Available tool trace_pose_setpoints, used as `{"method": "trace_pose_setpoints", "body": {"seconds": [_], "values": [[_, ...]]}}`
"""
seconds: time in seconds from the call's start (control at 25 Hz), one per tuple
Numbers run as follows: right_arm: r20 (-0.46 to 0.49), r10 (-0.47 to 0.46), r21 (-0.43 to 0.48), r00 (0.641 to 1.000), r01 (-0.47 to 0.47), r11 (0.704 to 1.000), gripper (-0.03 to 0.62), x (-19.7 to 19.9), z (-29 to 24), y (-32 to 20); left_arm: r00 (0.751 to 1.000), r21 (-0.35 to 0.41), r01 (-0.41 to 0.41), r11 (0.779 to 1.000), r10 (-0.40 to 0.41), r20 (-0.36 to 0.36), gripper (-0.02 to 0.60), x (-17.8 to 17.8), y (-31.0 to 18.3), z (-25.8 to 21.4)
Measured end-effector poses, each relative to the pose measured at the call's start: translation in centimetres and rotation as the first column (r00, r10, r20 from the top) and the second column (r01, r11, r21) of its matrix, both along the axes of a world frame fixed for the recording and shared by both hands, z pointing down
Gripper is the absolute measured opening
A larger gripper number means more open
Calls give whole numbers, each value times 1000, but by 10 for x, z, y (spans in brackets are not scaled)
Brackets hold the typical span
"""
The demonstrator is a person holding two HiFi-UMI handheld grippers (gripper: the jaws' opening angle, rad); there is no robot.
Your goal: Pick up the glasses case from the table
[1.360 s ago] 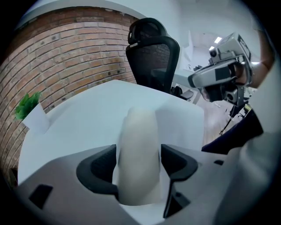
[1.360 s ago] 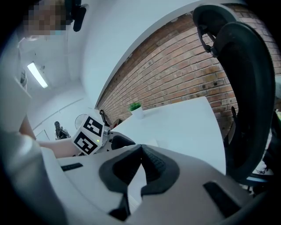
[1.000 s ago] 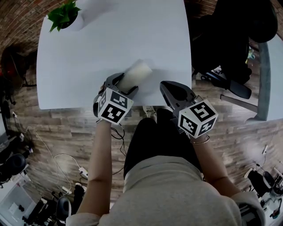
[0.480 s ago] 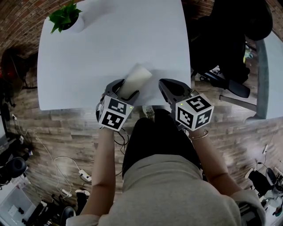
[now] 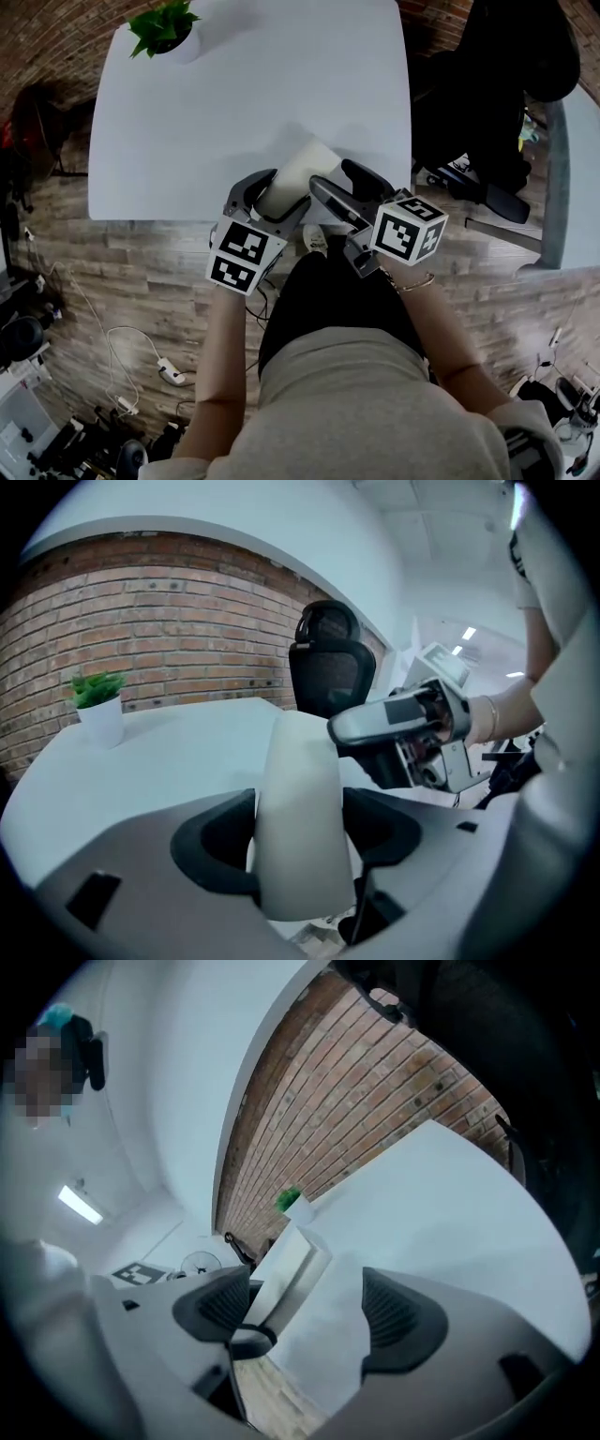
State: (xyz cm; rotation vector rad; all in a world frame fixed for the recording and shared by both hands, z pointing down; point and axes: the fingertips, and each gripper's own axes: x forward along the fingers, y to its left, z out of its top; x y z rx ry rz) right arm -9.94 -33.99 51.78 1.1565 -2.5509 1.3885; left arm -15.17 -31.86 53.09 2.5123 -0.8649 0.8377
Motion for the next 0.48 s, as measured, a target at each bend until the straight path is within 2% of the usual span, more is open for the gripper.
{"method": "trace_pose_setpoints", "body": {"seconds": [0.2, 0.36, 0.44, 0.48], "values": [[136, -21, -6, 990, 22, 1000, 356, -12, -16, -4, 998, 71, -50, 996, 53, -41, 293, 9, 7, -25], [223, -43, 10, 974, 42, 999, 244, -19, -32, -5, 995, 113, -75, 991, 82, -57, 293, 12, 13, -36], [251, -55, 13, 966, 53, 998, 235, -22, -38, -4, 995, 132, -79, 988, 87, -55, 293, 12, 16, -41], [263, -66, 17, 962, 64, 998, 208, -23, -41, -3, 995, 140, -80, 987, 87, -50, 294, 12, 17, -43]]}}
